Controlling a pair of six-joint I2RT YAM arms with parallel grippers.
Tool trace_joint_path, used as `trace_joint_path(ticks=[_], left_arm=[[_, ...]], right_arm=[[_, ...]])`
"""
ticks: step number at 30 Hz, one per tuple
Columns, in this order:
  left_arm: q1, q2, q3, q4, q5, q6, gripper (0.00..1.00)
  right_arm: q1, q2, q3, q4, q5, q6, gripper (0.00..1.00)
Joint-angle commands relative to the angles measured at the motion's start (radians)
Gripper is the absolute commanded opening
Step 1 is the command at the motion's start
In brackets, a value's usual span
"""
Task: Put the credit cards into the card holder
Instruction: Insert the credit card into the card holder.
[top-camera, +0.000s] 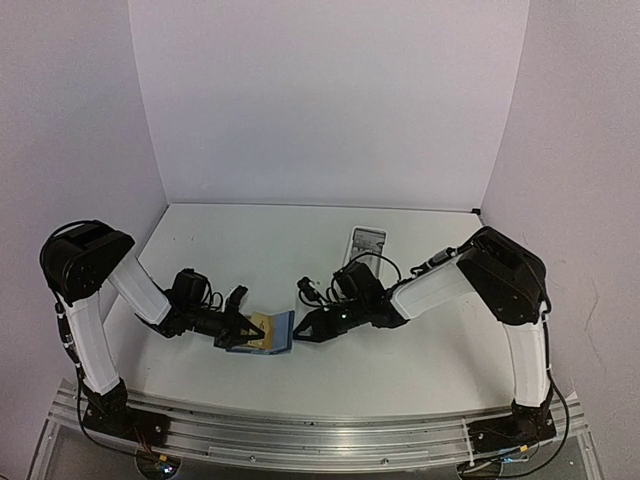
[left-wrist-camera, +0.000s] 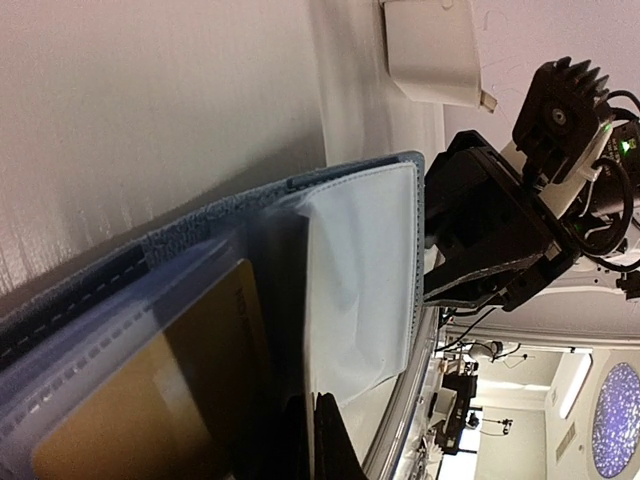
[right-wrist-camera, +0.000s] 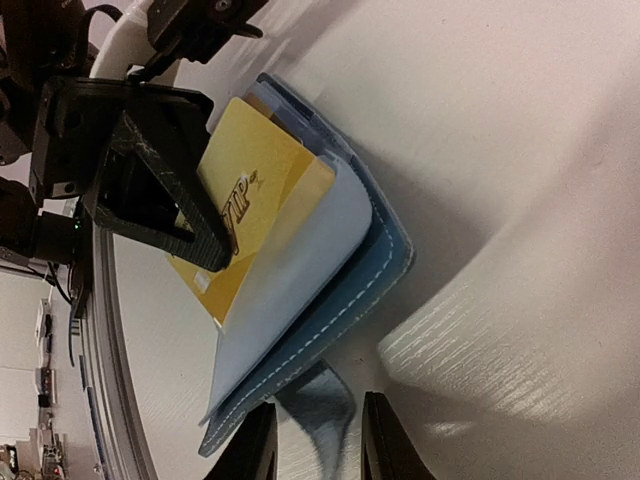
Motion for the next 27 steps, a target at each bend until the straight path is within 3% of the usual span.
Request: trace_joint_path(ticks=[1, 11, 15, 22, 27], left_arm=[[-0.005, 0.022, 0.031, -0.081, -0.046, 0.107, 0.00], [-0.011, 0.026, 0.005, -0.054, -0.059, 0.077, 0.00], [-0.017, 0.024, 0.000, -0.037, -0.067, 0.048, 0.00], [-0.042, 0.035, 0.015, -0.045, -0.114, -0.015, 0.00], [-0.086, 0.059, 0.034, 0.002, -0.079, -0.121, 0.00]], right_arm=[[-0.001, -0.046, -0.014, -0.019, 0.020, 0.054, 0.29], [-0.023, -0.147, -0.159, 0.157, 0.046, 0.210, 0.44], [-0.021, -0.076, -0.110, 0.220, 0.035, 0.258, 0.53], [-0.008, 0.034, -0.090, 0.289, 0.023, 0.341, 0.36], [0.001, 0.084, -0.105, 0.410, -0.020, 0.419, 0.13]])
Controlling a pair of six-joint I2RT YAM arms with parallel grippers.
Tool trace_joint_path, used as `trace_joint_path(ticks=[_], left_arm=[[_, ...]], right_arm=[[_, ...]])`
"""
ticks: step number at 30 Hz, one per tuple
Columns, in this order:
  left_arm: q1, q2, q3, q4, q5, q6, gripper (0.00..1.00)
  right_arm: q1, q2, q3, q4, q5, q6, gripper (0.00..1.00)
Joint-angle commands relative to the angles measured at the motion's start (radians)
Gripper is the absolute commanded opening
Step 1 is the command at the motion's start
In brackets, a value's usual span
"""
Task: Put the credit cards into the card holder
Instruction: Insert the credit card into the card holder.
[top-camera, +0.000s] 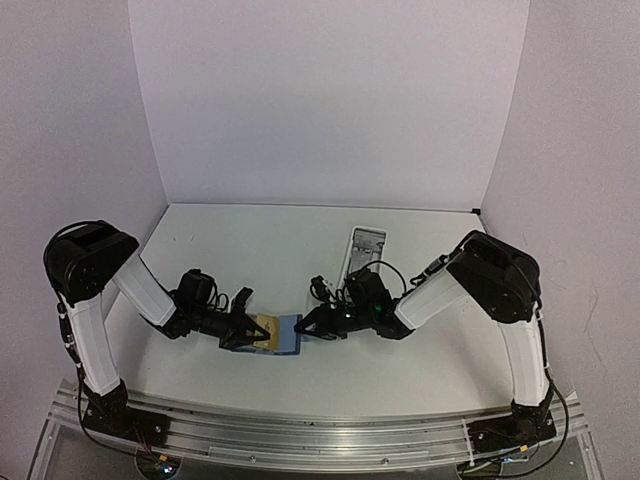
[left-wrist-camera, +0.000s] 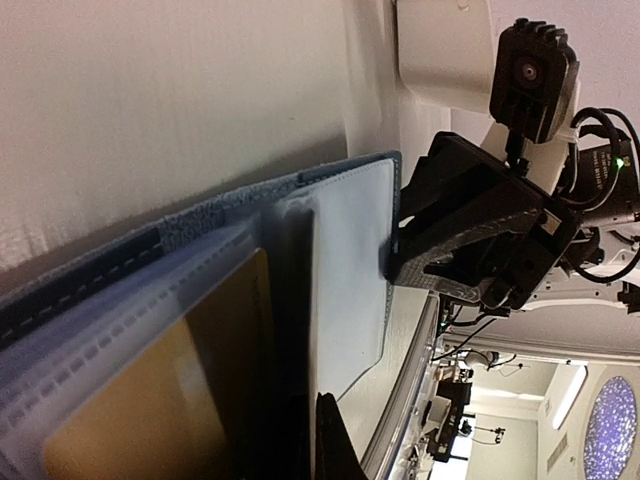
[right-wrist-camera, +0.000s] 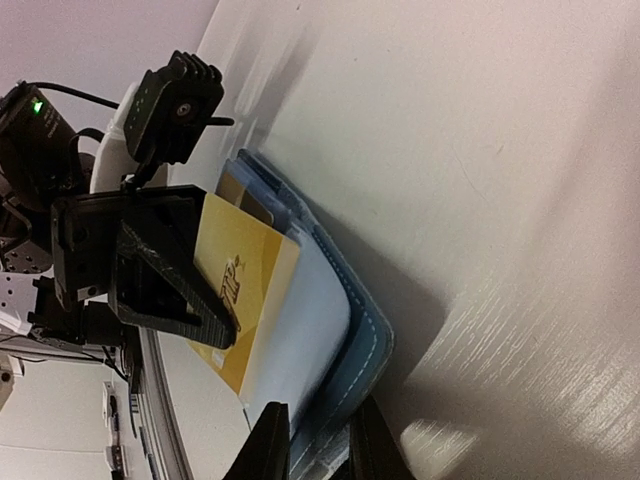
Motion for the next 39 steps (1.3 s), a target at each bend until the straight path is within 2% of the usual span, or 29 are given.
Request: trace_joint_path(ticks=[1, 5, 8, 13, 16, 17, 19, 20, 21, 22, 25, 27, 29, 34, 35, 39], left_arm=[[-0.047, 0.052, 0.022, -0.001, -0.024, -0.081, 0.00], [-0.064, 0.068, 0.033, 0.017, -0.042, -0.096, 0.00], [-0.077, 0.082, 0.039, 0.086, -0.045, -0.140, 0.00], [-0.077, 0.093, 0.006, 0.249, -0.089, -0.330, 0.00], [-0.086, 0.102, 0.009, 0.234, -0.102, -0.338, 0.00], [-0.090, 0.105, 0.015, 0.199, -0.109, -0.316, 0.00], [-0.097, 0.109, 0.080, -0.044, -0.137, -0.185, 0.00], [-0.098, 0.108, 0.123, -0.235, -0.192, -0.094, 0.15], [-0.097, 0.104, 0.139, -0.312, -0.213, -0.046, 0.19], [-0.090, 0.086, 0.158, -0.443, -0.238, 0.041, 0.32], [-0.075, 0.059, 0.174, -0.572, -0.243, 0.095, 0.35], [-0.070, 0.043, 0.237, -0.731, -0.295, 0.154, 0.36], [-0.069, 0.032, 0.282, -0.816, -0.335, 0.185, 0.37], [-0.069, 0.016, 0.435, -1.081, -0.373, 0.242, 0.55], [-0.069, 0.014, 0.465, -1.111, -0.357, 0.243, 0.61], [-0.082, 0.006, 0.524, -1.146, -0.328, 0.246, 0.69]], right_arm=[[0.019, 0.056, -0.016, 0.125, -0.052, 0.081, 0.11], [0.022, 0.069, -0.035, 0.193, -0.061, 0.111, 0.00], [0.033, 0.086, -0.037, 0.238, -0.073, 0.142, 0.00], [0.040, 0.081, -0.089, 0.308, -0.058, 0.187, 0.00], [0.041, 0.072, -0.112, 0.308, -0.039, 0.221, 0.00], [0.042, 0.071, -0.117, 0.309, -0.029, 0.238, 0.00], [0.042, 0.069, -0.129, 0.307, -0.005, 0.266, 0.00], [0.043, 0.061, -0.140, 0.306, 0.012, 0.281, 0.00], [0.043, 0.056, -0.146, 0.304, 0.020, 0.284, 0.00], [0.043, 0.044, -0.160, 0.302, 0.034, 0.284, 0.00], [0.043, 0.033, -0.171, 0.302, 0.038, 0.281, 0.00], [0.043, 0.026, -0.174, 0.302, 0.033, 0.277, 0.00], [0.043, 0.019, -0.176, 0.302, 0.032, 0.271, 0.00], [0.043, 0.005, -0.167, 0.301, 0.034, 0.259, 0.00], [0.043, 0.005, -0.164, 0.301, 0.033, 0.256, 0.00], [0.042, 0.001, -0.154, 0.302, 0.025, 0.240, 0.00]])
